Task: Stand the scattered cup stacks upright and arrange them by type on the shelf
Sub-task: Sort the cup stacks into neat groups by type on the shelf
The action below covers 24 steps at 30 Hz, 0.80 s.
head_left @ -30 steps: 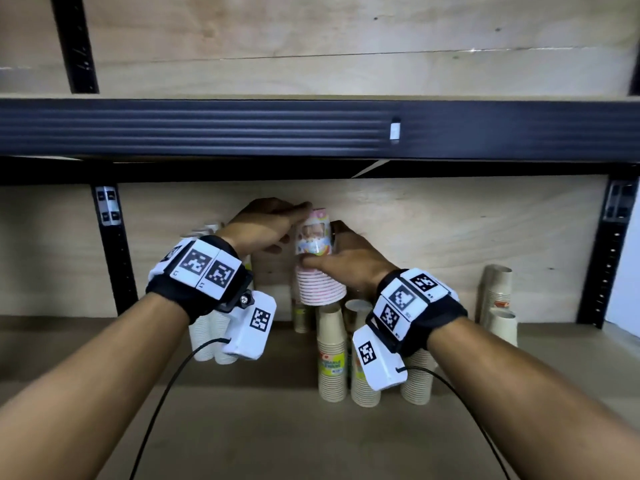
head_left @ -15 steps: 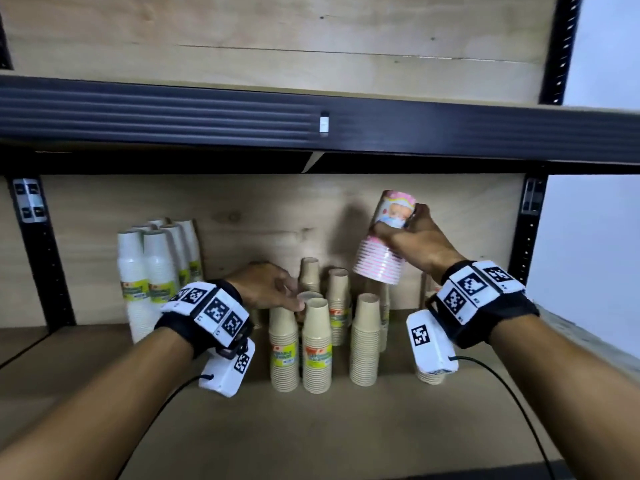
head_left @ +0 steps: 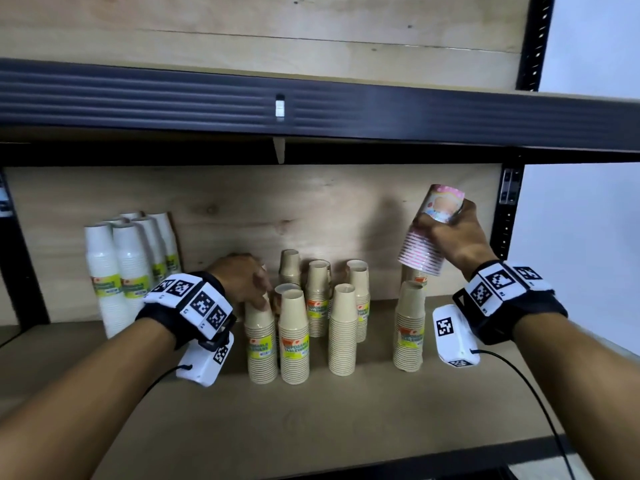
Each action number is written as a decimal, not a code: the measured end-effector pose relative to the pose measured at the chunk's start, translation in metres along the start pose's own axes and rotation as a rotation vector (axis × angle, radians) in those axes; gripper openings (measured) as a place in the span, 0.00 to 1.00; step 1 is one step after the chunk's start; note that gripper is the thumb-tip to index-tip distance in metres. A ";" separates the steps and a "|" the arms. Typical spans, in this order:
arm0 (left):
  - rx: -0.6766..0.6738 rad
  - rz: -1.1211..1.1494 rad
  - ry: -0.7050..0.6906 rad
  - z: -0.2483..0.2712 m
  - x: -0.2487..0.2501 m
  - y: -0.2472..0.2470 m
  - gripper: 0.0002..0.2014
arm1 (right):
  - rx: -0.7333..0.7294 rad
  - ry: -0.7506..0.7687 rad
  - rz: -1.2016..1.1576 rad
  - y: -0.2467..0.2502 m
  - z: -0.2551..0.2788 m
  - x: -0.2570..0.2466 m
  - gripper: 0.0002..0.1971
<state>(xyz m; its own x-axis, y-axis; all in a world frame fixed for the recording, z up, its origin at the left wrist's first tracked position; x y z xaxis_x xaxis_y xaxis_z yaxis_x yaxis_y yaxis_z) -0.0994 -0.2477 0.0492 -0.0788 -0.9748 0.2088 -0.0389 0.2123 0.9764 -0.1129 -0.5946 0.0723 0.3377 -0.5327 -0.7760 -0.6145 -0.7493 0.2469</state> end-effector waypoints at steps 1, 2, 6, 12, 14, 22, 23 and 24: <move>0.000 -0.017 0.005 -0.001 0.001 0.001 0.17 | 0.002 0.003 0.003 0.001 -0.002 0.005 0.35; 0.000 -0.034 0.012 -0.002 0.002 0.001 0.17 | 0.003 0.006 0.010 0.002 -0.003 0.009 0.35; -0.008 -0.086 0.044 -0.004 0.006 0.003 0.19 | 0.016 0.019 0.029 0.006 -0.007 0.024 0.37; -0.009 -0.108 0.079 -0.005 0.009 0.003 0.19 | 0.050 0.012 0.147 0.012 -0.011 0.054 0.40; 0.004 -0.095 0.095 -0.004 0.010 0.002 0.19 | 0.048 -0.010 0.178 0.013 -0.010 0.065 0.40; 0.016 -0.037 0.155 -0.005 0.012 -0.001 0.17 | -0.148 -0.125 0.328 0.008 -0.004 0.119 0.46; 0.026 -0.039 0.157 -0.004 0.013 -0.002 0.17 | -0.188 -0.141 0.356 0.007 -0.002 0.127 0.48; 0.036 -0.042 0.159 -0.003 0.013 -0.002 0.17 | -0.222 -0.147 0.376 0.004 -0.002 0.137 0.50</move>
<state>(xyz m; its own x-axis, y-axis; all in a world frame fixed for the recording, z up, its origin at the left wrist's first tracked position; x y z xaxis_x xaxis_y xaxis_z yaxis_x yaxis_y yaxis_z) -0.0971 -0.2608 0.0497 0.0818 -0.9809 0.1766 -0.0742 0.1707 0.9825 -0.0671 -0.6712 -0.0319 0.0066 -0.7342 -0.6789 -0.5021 -0.5896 0.6327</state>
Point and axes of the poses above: each hand's wrist, its own z-axis away from the middle knuckle, its own y-axis out of the back of the hand, x = y × z, the point moved 1 cm from there along -z, towards the middle knuckle, and after that the axes turned 11 degrees about y, right-handed, at the moved point
